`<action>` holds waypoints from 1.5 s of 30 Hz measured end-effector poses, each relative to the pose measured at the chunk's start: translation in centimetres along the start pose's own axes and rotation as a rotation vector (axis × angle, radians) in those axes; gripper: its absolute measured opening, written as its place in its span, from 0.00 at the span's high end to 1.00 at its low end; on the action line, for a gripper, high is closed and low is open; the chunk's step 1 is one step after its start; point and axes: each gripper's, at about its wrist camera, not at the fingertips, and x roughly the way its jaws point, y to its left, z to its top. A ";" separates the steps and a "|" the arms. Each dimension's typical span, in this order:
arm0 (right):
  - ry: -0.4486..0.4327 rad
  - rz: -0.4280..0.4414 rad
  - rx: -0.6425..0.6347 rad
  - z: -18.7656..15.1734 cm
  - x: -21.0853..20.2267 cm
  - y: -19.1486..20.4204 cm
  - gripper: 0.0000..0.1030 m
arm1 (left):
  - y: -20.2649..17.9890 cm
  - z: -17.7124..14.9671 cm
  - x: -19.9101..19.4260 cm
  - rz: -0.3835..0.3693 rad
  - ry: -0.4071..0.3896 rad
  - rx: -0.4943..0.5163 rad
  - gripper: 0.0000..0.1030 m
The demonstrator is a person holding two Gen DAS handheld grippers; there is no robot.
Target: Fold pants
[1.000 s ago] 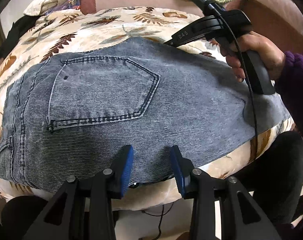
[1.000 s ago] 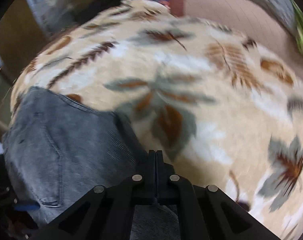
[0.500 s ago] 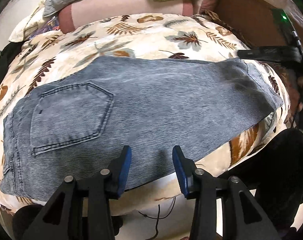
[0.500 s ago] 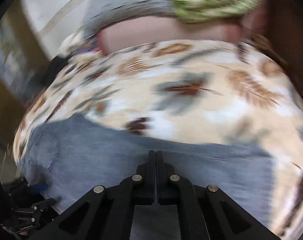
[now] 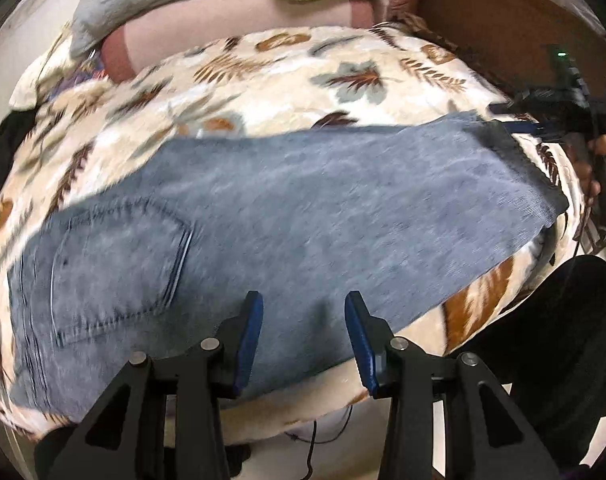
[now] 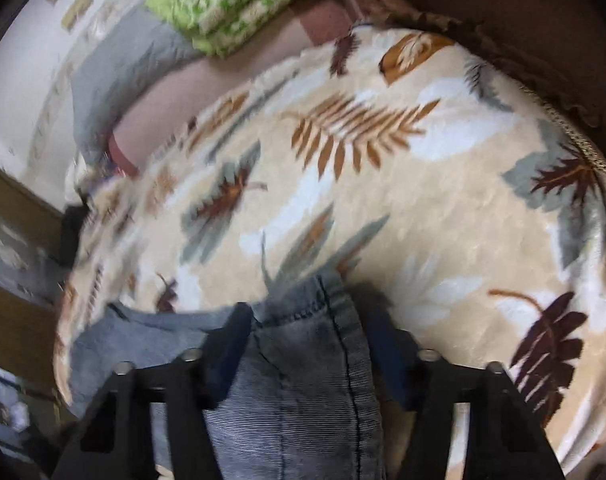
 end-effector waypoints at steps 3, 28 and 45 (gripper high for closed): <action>-0.029 -0.044 -0.026 -0.3 0.4 -0.1 0.86 | -1.1 1.1 0.8 0.003 -0.006 0.022 0.57; -0.269 0.169 0.076 -8.0 -8.7 1.1 0.33 | -4.0 1.7 2.5 0.142 0.009 0.002 0.43; -0.122 -0.168 -0.185 -13.0 1.4 8.2 0.27 | 5.9 -2.9 2.9 0.284 0.065 -0.325 0.23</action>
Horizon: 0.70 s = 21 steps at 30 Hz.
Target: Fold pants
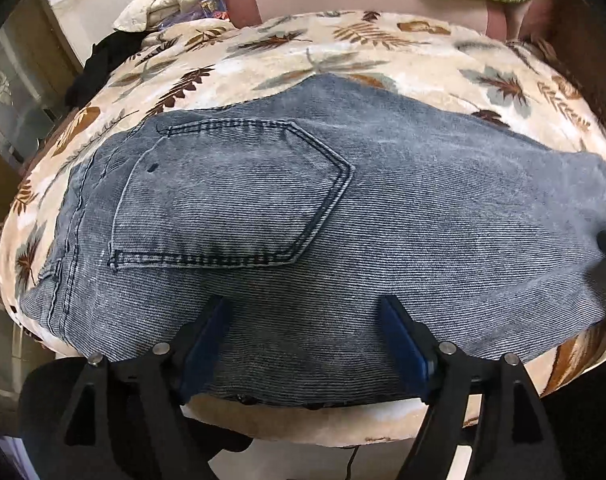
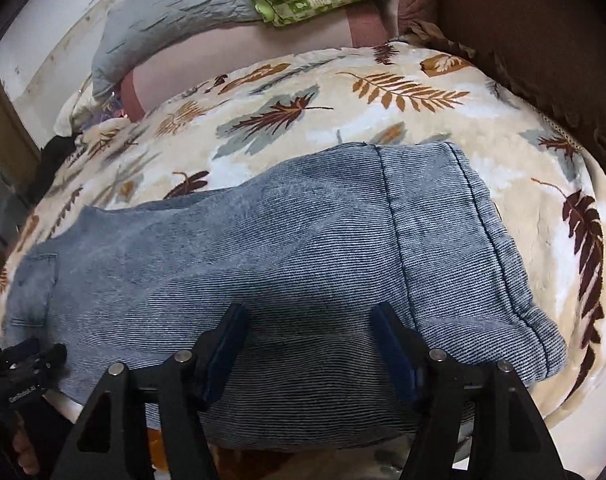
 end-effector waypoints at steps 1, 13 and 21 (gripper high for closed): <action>-0.001 -0.020 -0.034 -0.2 0.2 0.5 0.24 | 0.1 0.1 0.0 -0.008 0.013 -0.004 0.22; -0.009 -0.045 -0.093 -0.2 0.9 2.4 0.05 | -0.4 0.2 1.3 -0.088 0.092 0.058 0.02; -0.122 0.071 0.007 -0.6 -2.6 0.3 0.05 | -0.3 1.8 -0.5 -0.052 0.068 0.057 0.02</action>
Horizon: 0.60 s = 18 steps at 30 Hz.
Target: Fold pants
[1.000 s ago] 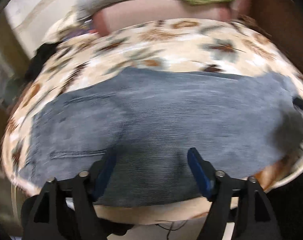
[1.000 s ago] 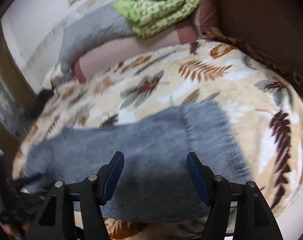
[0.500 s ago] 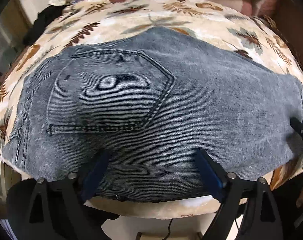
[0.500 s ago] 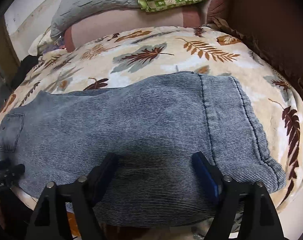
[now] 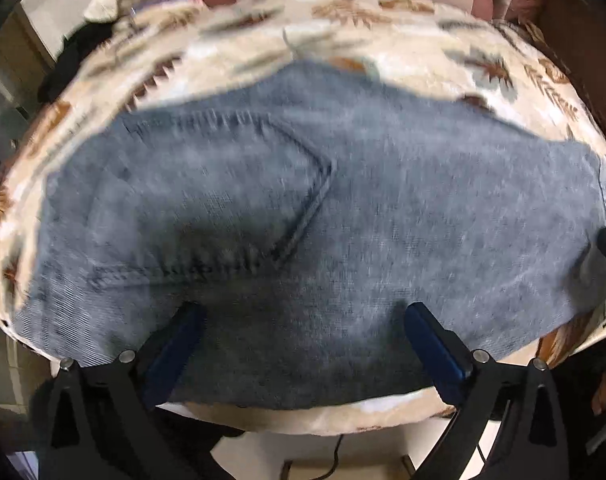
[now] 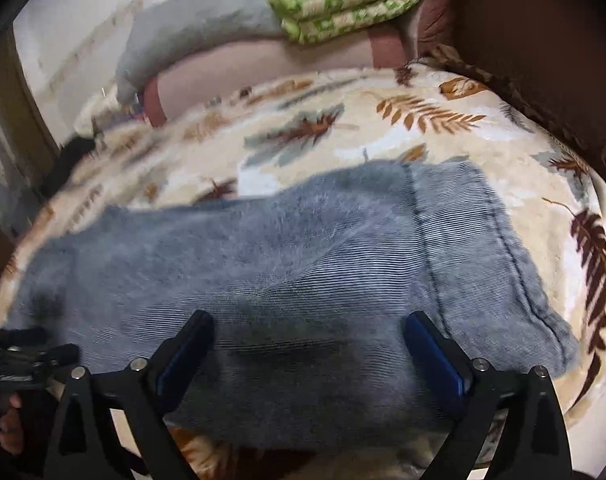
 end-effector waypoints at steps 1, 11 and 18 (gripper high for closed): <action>-0.027 0.008 0.021 0.1 -0.6 -0.5 0.05 | -0.3 0.2 -1.1 0.016 -0.044 0.018 0.02; -0.170 0.082 0.119 2.0 -5.1 -2.0 0.05 | -1.3 0.9 -9.4 0.067 -0.313 0.129 0.02; -0.150 0.120 0.203 1.1 -7.0 -3.7 0.05 | -3.4 0.1 -10.4 0.008 -0.351 0.181 0.02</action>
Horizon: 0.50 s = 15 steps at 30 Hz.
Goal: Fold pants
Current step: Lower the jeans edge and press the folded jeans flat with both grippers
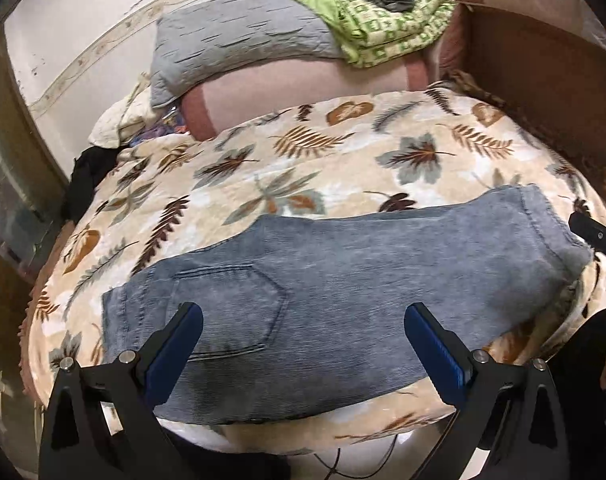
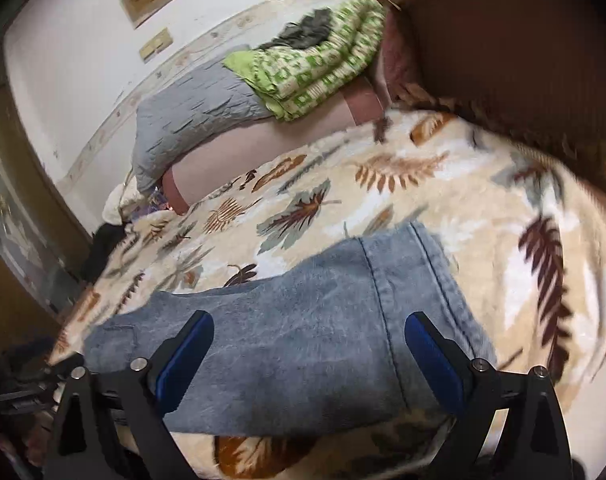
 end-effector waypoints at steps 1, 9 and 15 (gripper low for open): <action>0.001 0.007 0.022 -0.2 -0.4 -0.3 0.05 | -0.2 -0.1 0.2 0.002 0.003 0.005 0.02; -0.021 0.087 0.190 -1.6 -3.0 -3.4 0.05 | -2.2 -0.4 2.7 -0.028 0.067 0.028 0.02; 0.012 -0.002 0.222 -1.4 -1.9 -5.3 0.06 | -3.1 0.0 5.1 -0.033 0.105 0.019 0.02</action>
